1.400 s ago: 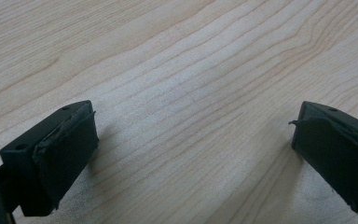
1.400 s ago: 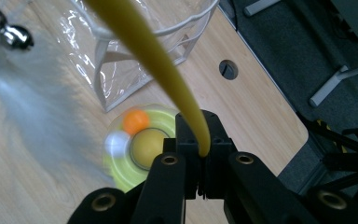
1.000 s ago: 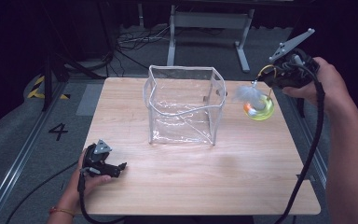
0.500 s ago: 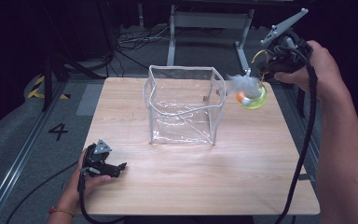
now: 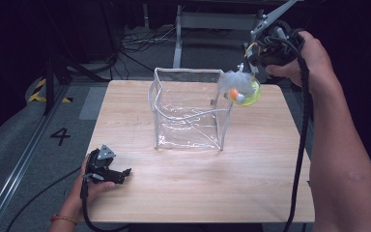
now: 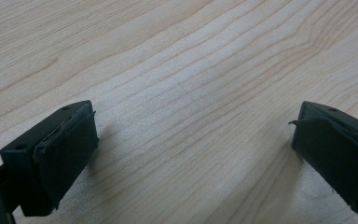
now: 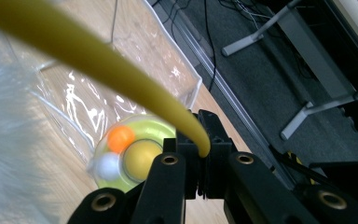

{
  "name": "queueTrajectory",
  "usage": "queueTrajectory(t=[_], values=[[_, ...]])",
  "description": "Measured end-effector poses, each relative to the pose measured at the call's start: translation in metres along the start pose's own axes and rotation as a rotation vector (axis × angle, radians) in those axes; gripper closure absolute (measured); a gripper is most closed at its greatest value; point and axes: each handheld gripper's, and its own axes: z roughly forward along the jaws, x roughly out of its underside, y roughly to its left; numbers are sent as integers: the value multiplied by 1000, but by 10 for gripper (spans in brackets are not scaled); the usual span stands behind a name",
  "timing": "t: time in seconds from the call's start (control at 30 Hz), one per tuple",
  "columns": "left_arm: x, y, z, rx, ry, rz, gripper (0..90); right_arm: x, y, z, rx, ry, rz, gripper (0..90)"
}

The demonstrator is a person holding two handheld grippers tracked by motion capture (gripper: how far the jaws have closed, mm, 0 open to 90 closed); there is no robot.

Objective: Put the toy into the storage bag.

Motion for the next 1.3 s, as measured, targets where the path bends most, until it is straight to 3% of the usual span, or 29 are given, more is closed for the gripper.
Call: queueTrajectory(t=[0.27, 0.43, 0.73, 1.3], values=[[0, 0, 0, 1, 0, 1, 5, -18, 6, 8, 7, -2, -21, 882], [1, 0, 0, 3, -2, 2, 5, -27, 11, 17, -13, -15, -27, 882], [1, 0, 0, 4, 0, 0, 5, -37, 18, 34, -33, -28, -29, 882], [1, 0, -1, 4, 0, 1, 5, -45, 37, 78, -98, -3, -44, 881]])
